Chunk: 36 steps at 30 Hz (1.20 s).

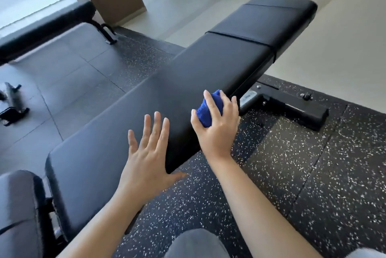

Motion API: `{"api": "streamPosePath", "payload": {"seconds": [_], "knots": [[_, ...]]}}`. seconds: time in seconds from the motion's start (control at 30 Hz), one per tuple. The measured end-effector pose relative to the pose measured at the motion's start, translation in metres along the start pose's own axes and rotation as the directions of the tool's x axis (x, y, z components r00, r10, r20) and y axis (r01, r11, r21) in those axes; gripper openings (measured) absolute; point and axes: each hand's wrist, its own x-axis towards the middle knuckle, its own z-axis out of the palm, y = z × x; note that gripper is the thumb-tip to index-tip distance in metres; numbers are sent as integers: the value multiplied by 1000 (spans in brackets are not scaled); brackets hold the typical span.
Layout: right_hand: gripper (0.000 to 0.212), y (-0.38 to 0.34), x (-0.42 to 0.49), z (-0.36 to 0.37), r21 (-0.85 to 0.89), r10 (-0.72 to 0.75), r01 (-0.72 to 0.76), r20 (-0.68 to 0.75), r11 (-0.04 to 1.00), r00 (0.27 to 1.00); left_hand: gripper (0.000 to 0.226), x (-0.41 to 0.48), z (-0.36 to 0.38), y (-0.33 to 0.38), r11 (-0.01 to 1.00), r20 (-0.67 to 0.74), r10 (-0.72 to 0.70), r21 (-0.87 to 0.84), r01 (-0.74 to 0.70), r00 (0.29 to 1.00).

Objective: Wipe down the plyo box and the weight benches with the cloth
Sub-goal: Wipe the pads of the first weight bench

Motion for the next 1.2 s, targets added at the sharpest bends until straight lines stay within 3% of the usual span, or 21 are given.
{"api": "streamPosePath", "payload": {"seconds": [0.23, 0.53, 0.97, 1.1, 1.2], "knots": [[46, 5, -2, -1, 55, -20, 16, 67, 998, 998, 121, 0, 0, 8, 999, -34, -38, 36, 39, 999], [47, 8, -1, 0, -10, -51, 53, 114, 999, 992, 118, 0, 0, 12, 995, -39, -65, 74, 68, 997], [46, -4, 4, 3, 153, 47, -52, 35, 987, 998, 110, 2, -2, 14, 999, -60, -23, 28, 24, 998], [51, -21, -8, 1, 141, 121, -126, 47, 982, 992, 109, -9, -12, 5, 998, -56, -15, -55, 12, 998], [45, -49, -53, -2, 78, 69, -69, -1, 995, 998, 111, -55, -10, -30, 998, -72, -51, 39, 54, 996]]}}
